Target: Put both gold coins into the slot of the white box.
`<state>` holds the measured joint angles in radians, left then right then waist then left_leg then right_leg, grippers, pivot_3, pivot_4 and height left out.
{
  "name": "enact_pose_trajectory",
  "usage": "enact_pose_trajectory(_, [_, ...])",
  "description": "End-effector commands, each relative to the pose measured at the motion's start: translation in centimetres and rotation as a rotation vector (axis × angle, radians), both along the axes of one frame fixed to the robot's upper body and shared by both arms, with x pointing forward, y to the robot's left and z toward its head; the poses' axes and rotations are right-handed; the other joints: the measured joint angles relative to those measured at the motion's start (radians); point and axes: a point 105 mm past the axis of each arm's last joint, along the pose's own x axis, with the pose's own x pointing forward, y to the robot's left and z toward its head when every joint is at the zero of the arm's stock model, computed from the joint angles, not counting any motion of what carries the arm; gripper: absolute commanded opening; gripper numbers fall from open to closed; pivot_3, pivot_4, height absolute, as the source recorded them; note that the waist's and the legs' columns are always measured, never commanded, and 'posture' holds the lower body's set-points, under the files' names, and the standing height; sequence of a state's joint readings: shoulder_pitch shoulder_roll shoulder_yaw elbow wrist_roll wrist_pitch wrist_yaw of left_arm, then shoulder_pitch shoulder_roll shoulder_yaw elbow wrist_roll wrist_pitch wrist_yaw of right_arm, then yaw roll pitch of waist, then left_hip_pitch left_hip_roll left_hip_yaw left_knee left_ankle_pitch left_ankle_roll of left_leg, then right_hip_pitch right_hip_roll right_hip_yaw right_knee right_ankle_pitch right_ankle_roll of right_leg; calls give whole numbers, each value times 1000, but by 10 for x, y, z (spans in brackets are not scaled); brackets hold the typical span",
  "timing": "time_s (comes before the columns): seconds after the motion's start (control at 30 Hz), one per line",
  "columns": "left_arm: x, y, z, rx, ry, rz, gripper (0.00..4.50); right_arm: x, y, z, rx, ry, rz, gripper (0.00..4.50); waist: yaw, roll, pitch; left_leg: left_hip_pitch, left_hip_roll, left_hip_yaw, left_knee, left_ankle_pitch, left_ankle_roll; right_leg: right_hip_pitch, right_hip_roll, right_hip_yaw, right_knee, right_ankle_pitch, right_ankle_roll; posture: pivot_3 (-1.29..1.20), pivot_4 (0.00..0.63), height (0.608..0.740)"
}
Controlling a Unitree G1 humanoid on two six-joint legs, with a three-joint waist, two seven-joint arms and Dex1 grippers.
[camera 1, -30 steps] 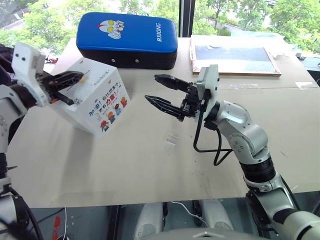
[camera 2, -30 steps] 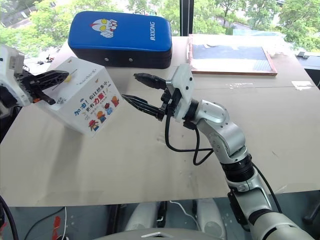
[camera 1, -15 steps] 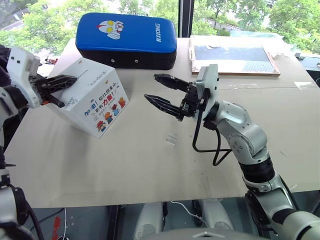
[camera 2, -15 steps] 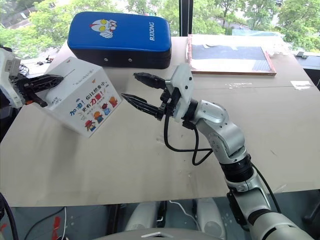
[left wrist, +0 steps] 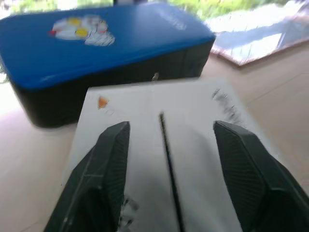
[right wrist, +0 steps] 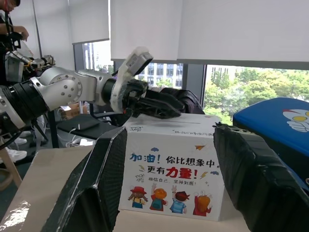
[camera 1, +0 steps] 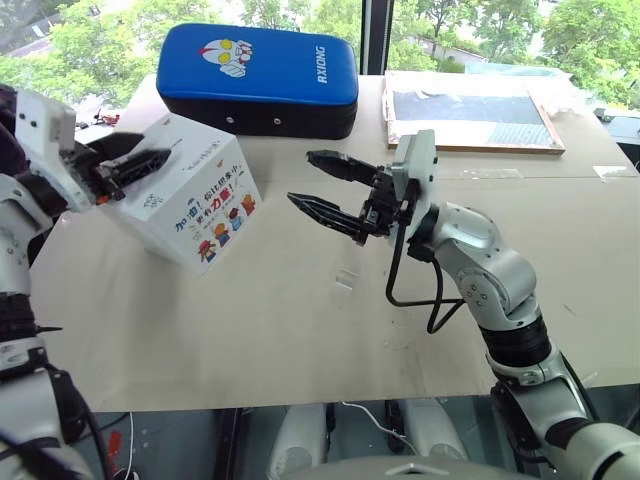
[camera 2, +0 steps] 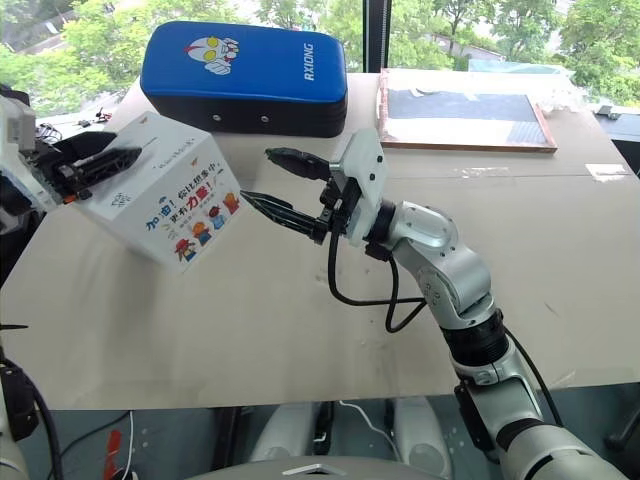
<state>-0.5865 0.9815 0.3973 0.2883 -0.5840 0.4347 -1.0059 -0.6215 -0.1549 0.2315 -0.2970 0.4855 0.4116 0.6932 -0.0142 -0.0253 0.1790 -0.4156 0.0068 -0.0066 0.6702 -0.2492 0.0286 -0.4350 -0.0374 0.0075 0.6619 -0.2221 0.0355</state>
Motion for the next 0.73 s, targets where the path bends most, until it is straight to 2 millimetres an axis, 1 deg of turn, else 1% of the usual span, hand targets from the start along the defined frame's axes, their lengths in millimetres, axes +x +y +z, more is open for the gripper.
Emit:
enact_pose_trajectory(0.03, [-31, -40, 38, -35, -132, -211, 2755, -5, -7, 1, -8, -27, 10, 3073, 0, 0, 0, 0, 0, 0, 0, 0, 0, 0, -1, 0, 0, 0, 0, 0, 150, 740])
enact_pose_trajectory(0.07, [-37, -51, 38, -39, -128, -263, 2755, -4, -10, -1, -16, -22, 6, 3073, -1, 0, 0, 0, 0, 0, 0, 0, 0, 0, -1, 0, 0, 0, 0, 0, 150, 740])
enact_pose_trajectory(0.1, [-45, -67, 36, -48, -113, -329, 2755, -4, -14, -4, -29, -14, 0, 3073, -1, 0, 0, 0, 0, 0, 0, 0, 0, 0, -1, 0, 0, 0, 0, 0, 150, 740])
enact_pose_trajectory(0.13, [-53, -84, 30, -29, -90, -378, 2755, -2, -20, -10, -45, -4, -10, 3073, -1, 0, 0, 0, -1, 0, 0, 0, 0, 0, -2, 1, 0, 0, 0, 0, 150, 740])
enact_pose_trajectory(0.17, [-60, -100, 21, -7, -55, -426, 2755, 0, -28, -16, -66, 8, -27, 3073, -1, 0, 0, 1, -1, 0, 0, 0, 0, 0, -2, 1, 0, 0, 0, 0, 150, 740])
enact_pose_trajectory(0.2, [-65, -112, 14, -9, -23, -454, 2755, 1, -34, -22, -85, 18, -44, 3073, 0, 0, 0, 1, -1, 0, 0, 0, 0, 1, -3, 3, -1, 0, 0, 0, 150, 740])
enact_pose_trajectory(0.27, [-61, -125, -10, -39, 101, -420, 2755, 6, -51, -36, -109, 55, -103, 3073, 2, 0, 0, 1, -1, -1, -1, 0, 0, 1, -6, 3, -1, 0, 0, 0, 150, 740])
enact_pose_trajectory(0.33, [-59, -131, -37, -78, 185, -364, 2755, 9, -71, -54, -138, 100, -169, 3073, 1, 1, 0, 2, -1, -1, 0, 0, 0, 2, -5, 3, 1, 0, 0, 0, 150, 740])
enact_pose_trajectory(0.37, [-60, -134, -49, -69, 207, -345, 2755, 8, -79, -62, -162, 113, -183, 3073, -1, 1, 0, 3, -1, -1, 0, 0, 0, 3, -5, 3, 1, 0, 0, 0, 150, 740])
enact_pose_trajectory(0.43, [-64, -138, -93, 59, 283, -269, 2755, 6, -95, -81, -190, 162, -222, 3073, -6, 1, 0, 4, 0, 0, -1, 0, 0, 3, -1, 5, 1, 0, 0, 0, 150, 740])
enact_pose_trajectory(0.47, [-67, -139, -108, 105, 306, -253, 2755, 6, -101, -88, -200, 181, -243, 3073, -6, 2, 0, 5, 0, 1, -1, 0, 0, 3, 0, 7, 1, 0, 0, 0, 150, 740])
enact_pose_trajectory(0.5, [-70, -139, -123, 116, 335, -235, 2755, 5, -108, -98, -228, 193, -262, 3073, -7, 2, 0, 5, 0, 2, -2, 0, 0, 3, 0, 7, 1, 0, 0, 0, 150, 740])
enact_pose_trajectory(0.57, [-70, -137, -146, 132, 346, -190, 2755, 3, -119, -117, -279, 220, -290, 3073, -2, 2, 0, 5, 1, 2, -2, 0, 0, 2, 2, 8, 0, 0, 0, 0, 150, 740])
enact_pose_trajectory(0.63, [-70, -135, -168, 89, 379, -145, 2755, 2, -131, -135, -323, 232, -330, 3073, 3, 2, 0, 7, 1, 2, -2, 0, 0, 4, 2, 8, 0, 0, -1, 0, 150, 740])
enact_pose_trajectory(0.7, [-73, -134, -183, 46, 394, -119, 2755, 5, -141, -149, -329, 246, -379, 3073, 5, 2, 0, 9, 0, 3, -1, 0, 0, 7, 2, 7, -1, -2, -3, 0, 150, 740])
enact_pose_trajectory(0.73, [-74, -134, -187, 40, 389, -114, 2755, 5, -144, -154, -332, 253, -390, 3073, 5, 2, 0, 10, 0, 4, -1, 0, 0, 8, 1, 7, -1, -3, -4, 0, 150, 740])
